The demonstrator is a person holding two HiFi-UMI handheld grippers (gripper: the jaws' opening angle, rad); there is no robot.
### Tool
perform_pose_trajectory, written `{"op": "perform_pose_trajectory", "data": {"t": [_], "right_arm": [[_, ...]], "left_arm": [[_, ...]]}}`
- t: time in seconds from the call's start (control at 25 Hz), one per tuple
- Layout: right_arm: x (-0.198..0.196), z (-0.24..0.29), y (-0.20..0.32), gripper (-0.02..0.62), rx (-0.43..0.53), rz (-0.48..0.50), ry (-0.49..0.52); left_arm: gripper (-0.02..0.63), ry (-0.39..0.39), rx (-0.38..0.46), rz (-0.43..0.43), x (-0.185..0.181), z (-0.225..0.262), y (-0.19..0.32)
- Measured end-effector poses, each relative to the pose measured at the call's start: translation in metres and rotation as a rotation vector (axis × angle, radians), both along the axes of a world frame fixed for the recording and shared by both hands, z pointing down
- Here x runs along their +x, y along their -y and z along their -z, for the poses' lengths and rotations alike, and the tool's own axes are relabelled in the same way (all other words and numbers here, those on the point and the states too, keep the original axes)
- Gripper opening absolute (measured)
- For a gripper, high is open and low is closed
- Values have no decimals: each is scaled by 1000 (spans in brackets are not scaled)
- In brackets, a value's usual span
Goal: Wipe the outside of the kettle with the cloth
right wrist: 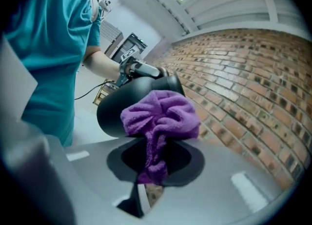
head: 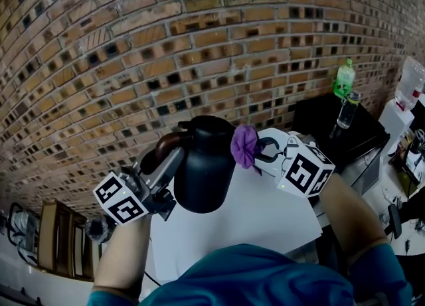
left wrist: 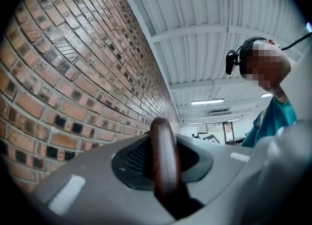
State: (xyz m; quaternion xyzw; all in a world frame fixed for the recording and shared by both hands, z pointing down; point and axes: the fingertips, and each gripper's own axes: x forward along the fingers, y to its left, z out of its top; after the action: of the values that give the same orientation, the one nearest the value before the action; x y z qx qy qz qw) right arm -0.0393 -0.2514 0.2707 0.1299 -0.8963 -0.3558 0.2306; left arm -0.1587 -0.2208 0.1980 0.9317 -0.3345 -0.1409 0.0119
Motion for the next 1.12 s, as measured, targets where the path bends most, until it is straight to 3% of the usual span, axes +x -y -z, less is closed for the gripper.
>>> {"op": "perform_pose_trajectory", "data": {"t": [0.28,0.56,0.92,1.12], "right_arm": [[12,-26,-4,64,-184,36,96],[38,-67,-4,64,-374,5,183],[60,-135,1,64,-550,-48,204],[59,-193,16,64,-654,-74,254]], "left_arm": [[98,-12,-26,3,-8,-17,4],[98,9,-52,5,-10,-47,12],[100,41,-205,-5,3,-157,44],[101,44,-230,-7,5,-218,60]]}}
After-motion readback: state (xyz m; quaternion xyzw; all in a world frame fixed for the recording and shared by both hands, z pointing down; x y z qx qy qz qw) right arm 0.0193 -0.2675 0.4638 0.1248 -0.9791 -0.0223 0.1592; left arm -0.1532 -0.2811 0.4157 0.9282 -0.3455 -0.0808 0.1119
